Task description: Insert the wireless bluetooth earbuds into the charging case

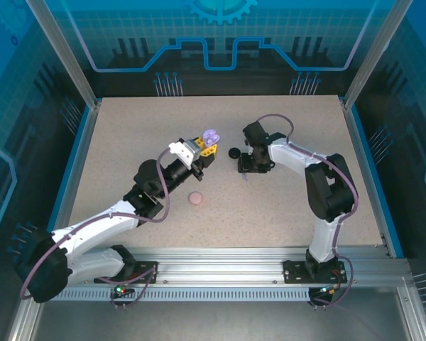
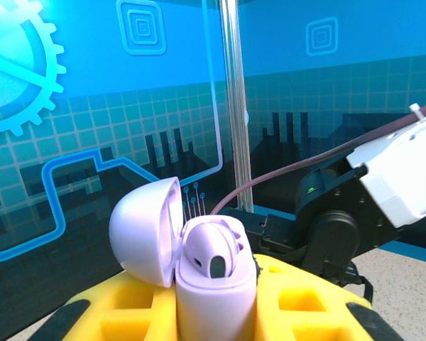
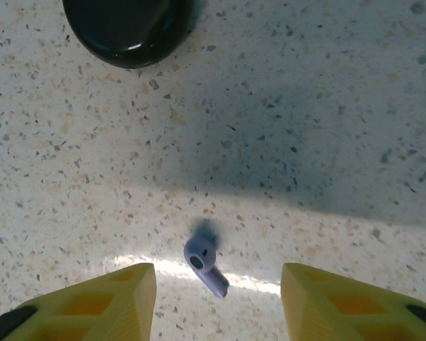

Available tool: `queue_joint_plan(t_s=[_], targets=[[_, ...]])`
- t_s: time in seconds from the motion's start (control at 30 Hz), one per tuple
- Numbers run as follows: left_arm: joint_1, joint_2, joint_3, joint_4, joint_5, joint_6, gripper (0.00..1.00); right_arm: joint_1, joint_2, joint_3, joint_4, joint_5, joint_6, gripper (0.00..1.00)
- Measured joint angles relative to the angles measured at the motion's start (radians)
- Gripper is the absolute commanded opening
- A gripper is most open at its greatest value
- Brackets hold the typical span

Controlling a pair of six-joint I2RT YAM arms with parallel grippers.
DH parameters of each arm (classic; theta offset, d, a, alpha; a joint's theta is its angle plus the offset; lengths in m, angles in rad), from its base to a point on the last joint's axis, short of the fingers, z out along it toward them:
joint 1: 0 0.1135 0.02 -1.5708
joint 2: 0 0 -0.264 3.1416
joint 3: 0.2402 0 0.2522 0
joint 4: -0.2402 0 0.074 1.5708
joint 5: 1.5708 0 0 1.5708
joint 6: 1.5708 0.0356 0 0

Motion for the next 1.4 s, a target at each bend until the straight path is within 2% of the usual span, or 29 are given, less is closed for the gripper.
queue_joint_plan(t_s=[0.33, 0.6, 0.87, 1.4], targets=[[0.000, -0.003, -0.003, 0.000, 0.000, 0.002, 0.00, 0.027, 0.090, 0.067, -0.019, 0.012, -0.014, 0.42], [0.000, -0.003, -0.005, 0.000, 0.000, 0.002, 0.00, 0.039, 0.106, 0.068, -0.037, 0.034, -0.021, 0.36], [0.000, -0.003, -0.005, 0.000, -0.001, 0.002, 0.00, 0.040, 0.121, 0.068, -0.038, 0.038, -0.029, 0.34], [0.000, -0.003, -0.005, 0.000, -0.003, 0.002, 0.00, 0.053, 0.125, 0.068, -0.044, 0.087, -0.040, 0.21]])
